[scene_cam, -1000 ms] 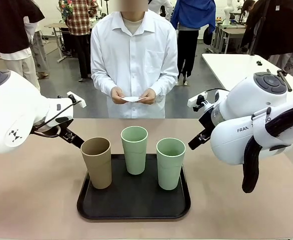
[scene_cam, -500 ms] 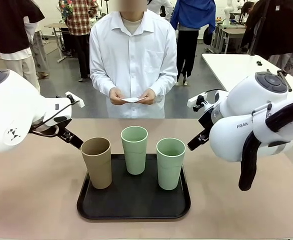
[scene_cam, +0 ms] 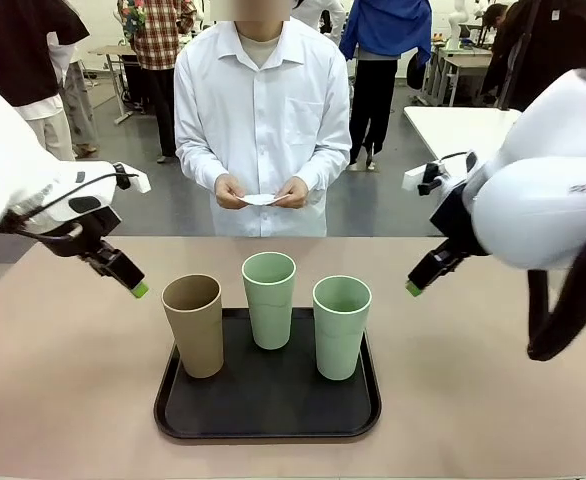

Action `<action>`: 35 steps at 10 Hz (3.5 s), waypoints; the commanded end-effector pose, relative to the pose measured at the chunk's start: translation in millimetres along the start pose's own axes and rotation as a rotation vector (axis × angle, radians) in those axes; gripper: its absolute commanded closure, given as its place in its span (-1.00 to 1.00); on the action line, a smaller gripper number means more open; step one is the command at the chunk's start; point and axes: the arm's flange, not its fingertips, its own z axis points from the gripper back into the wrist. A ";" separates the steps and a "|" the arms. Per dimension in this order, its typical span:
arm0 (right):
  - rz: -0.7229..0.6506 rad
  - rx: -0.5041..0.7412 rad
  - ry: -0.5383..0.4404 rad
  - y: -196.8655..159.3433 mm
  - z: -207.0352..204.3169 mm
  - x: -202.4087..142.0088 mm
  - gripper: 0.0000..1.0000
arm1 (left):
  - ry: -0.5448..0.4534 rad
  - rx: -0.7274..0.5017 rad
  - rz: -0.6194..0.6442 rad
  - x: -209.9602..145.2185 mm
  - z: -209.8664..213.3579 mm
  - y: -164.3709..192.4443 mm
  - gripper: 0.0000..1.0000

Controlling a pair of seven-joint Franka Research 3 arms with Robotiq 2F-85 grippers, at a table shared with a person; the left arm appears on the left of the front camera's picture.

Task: Place coasters on the table and set cups on them.
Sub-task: Pick up one Reusable plastic cup and place it on a coaster set by the human.

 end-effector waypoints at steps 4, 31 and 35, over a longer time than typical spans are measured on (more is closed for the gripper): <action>-0.008 0.053 0.071 19.7 43.1 -25.2 -1.00 | 0.075 -0.028 0.025 -20.7 32.7 -10.6 -1.00; -0.822 0.968 -0.216 -154.3 11.5 -205.5 -1.00 | -0.144 -1.037 0.713 -154.8 17.9 193.8 -1.00; -0.822 0.968 -0.216 -154.3 11.5 -205.5 -1.00 | -0.144 -1.037 0.713 -154.8 17.9 193.8 -1.00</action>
